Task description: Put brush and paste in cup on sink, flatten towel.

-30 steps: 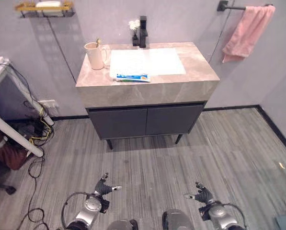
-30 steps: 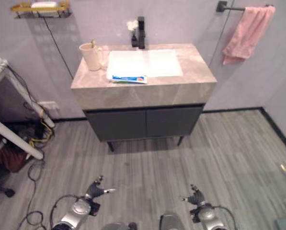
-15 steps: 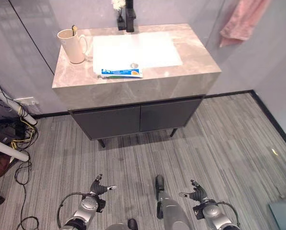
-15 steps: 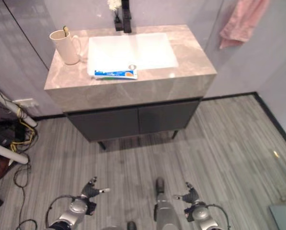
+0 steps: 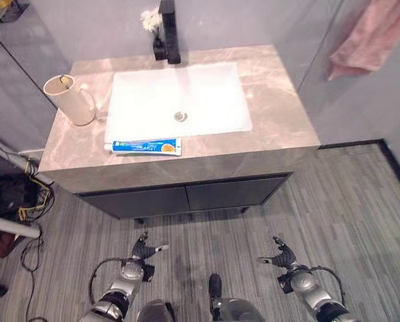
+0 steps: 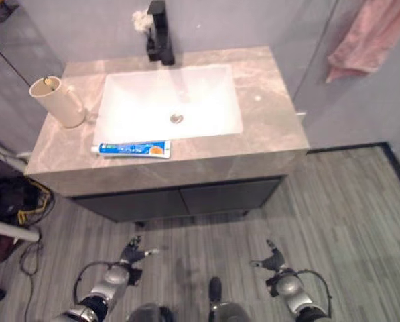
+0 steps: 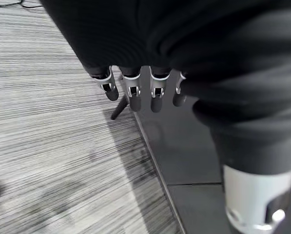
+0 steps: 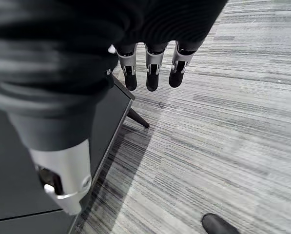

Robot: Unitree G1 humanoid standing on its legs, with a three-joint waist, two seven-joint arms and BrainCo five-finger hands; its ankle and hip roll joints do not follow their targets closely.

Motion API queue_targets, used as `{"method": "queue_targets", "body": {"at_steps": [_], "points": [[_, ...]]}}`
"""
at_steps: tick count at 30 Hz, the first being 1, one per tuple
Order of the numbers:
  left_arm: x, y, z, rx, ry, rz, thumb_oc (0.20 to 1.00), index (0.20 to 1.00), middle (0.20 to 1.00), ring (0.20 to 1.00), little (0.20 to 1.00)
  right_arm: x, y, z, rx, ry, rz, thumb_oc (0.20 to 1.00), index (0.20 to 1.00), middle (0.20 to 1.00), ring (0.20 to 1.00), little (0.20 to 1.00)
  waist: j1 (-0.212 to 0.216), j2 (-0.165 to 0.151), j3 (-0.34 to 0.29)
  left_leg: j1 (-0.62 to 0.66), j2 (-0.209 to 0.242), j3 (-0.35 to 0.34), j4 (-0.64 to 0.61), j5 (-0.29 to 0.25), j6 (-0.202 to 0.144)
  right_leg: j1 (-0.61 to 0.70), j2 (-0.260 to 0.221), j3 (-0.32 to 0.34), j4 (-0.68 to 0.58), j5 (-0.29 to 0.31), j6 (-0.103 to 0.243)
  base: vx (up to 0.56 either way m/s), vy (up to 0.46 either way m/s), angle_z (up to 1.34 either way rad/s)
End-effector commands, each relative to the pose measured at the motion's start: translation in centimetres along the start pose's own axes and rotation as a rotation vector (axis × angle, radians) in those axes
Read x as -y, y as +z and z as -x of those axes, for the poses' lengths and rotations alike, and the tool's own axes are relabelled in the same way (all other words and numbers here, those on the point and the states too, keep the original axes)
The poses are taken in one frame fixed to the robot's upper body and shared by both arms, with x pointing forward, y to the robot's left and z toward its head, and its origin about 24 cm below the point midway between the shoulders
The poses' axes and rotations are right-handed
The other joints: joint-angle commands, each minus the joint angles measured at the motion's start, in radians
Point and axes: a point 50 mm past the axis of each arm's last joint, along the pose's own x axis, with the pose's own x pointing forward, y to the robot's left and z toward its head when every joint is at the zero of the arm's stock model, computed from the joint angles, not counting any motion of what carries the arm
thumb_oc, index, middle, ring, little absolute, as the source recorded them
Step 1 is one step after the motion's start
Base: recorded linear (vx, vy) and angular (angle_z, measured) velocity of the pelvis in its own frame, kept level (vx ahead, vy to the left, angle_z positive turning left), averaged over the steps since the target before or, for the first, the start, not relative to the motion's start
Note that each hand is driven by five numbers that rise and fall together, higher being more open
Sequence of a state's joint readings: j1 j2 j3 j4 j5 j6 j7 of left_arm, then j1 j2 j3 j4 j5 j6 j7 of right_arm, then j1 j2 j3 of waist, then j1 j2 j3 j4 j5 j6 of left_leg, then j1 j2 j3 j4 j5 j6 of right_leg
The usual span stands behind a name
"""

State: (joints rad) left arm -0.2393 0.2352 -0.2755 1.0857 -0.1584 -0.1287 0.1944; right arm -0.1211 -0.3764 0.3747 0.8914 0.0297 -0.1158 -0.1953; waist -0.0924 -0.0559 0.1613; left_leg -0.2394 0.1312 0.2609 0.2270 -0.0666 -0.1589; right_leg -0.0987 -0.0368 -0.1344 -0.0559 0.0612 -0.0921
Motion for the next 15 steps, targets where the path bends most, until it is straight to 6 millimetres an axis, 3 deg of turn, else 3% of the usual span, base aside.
{"method": "queue_targets", "body": {"at_steps": [1, 3, 4, 5, 10, 11, 15], "points": [[-1.0, -0.7, 0.2, -0.009, 0.059, 0.021, 1.0, 1.0, 1.0, 1.0, 1.0, 2.4, 0.5, -0.2, 0.051, -0.071, -0.029, 1.0, 1.0, 1.0, 1.0, 1.0, 0.019, 0.012, 0.038, 0.023, -0.029, -0.037, -0.019, 0.083, 0.066, -0.025, -0.035, 0.08, 0.072, -0.015, 0.18, 0.09, 0.042, -0.19], [-1.2, -1.7, 0.4, -0.048, 0.072, 0.042, 1.0, 1.0, 1.0, 1.0, 1.0, 2.1, 0.2, -0.1, 0.037, -0.054, 0.007, 1.0, 1.0, 1.0, 1.0, 1.0, 0.035, 0.025, 0.034, 0.029, -0.013, -0.073, -0.099, 0.129, 0.053, -0.006, -0.026, 0.095, 0.08, -0.037, 0.183, 0.24, 0.138, -0.45], [-1.6, -2.7, 0.7, -0.079, 0.085, 0.053, 1.0, 1.0, 1.0, 1.0, 1.0, 1.9, 0.9, -0.2, 0.074, -0.038, 0.045, 1.0, 1.0, 1.0, 1.0, 1.0, 0.049, 0.035, 0.043, 0.05, -0.027, -0.118, -0.113, 0.127, 0.06, -0.001, -0.011, 0.128, 0.127, -0.068, 0.182, 0.26, 0.209, -0.5], [-1.7, -3.2, 0.8, -0.098, 0.091, 0.039, 1.0, 1.0, 1.0, 1.0, 1.0, 1.8, 1.1, -0.2, 0.09, -0.037, 0.057, 1.0, 1.0, 1.0, 1.0, 1.0, 0.047, 0.039, 0.039, 0.057, -0.032, -0.111, -0.124, 0.123, 0.063, -0.007, -0.013, 0.13, 0.138, -0.071, 0.184, 0.23, 0.226, -0.53], [-2.4, -5.0, 1.3, -0.163, 0.104, -0.087, 1.0, 1.0, 1.0, 1.0, 1.0, 1.4, 1.9, -0.5, 0.112, -0.041, 0.053, 1.0, 1.0, 1.0, 1.0, 1.0, 0.06, 0.041, 0.032, 0.088, -0.073, -0.084, -0.09, 0.059, 0.1, -0.003, -0.043, 0.195, 0.162, -0.073, 0.208, 0.12, 0.212, -0.5], [-2.9, -5.9, 1.6, -0.197, 0.113, -0.109, 1.0, 1.0, 1.0, 1.0, 1.0, 1.0, 2.2, -0.7, 0.113, -0.024, 0.059, 1.0, 1.0, 1.0, 1.0, 1.0, 0.068, 0.042, 0.026, 0.086, -0.087, -0.075, -0.065, 0.027, 0.118, 0.005, -0.065, 0.215, 0.172, -0.079, 0.221, 0.11, 0.269, -0.25], [-3.5, -6.7, 2.0, -0.222, 0.132, -0.093, 1.0, 1.0, 1.0, 1.0, 1.0, 0.5, 2.4, -0.8, 0.114, -0.003, 0.075, 1.0, 1.0, 1.0, 1.0, 1.0, 0.085, 0.043, 0.018, 0.092, -0.108, -0.067, -0.045, -0.007, 0.139, 0.009, -0.092, 0.234, 0.19, -0.079, 0.243, 0.07, 0.181, -0.14]]}}
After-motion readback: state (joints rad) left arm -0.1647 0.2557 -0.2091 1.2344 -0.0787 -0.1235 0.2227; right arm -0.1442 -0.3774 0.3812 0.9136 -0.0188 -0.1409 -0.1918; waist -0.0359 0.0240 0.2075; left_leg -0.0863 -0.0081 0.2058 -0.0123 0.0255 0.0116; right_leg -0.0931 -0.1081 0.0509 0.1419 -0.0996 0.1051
